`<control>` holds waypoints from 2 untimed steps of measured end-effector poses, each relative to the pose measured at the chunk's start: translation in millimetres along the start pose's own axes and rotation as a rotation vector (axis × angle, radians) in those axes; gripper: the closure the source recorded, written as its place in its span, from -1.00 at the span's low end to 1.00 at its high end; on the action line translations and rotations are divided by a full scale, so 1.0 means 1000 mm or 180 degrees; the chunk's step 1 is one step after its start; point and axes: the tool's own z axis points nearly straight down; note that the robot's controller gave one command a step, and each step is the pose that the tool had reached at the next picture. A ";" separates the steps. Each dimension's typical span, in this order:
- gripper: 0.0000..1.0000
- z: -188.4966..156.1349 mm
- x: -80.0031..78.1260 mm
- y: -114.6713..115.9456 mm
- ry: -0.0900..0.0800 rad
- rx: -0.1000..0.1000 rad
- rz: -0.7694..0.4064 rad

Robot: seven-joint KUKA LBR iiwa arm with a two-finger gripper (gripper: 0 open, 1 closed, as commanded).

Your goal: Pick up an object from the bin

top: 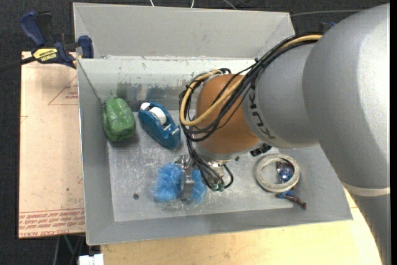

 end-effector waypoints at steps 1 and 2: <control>1.00 -0.019 -0.001 0.000 -0.0010 -0.0003 0.0000; 1.00 -0.033 -0.001 0.000 -0.0011 -0.0005 -0.0001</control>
Offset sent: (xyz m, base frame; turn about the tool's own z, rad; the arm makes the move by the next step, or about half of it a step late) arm 0.0009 0.0003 0.0469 0.0000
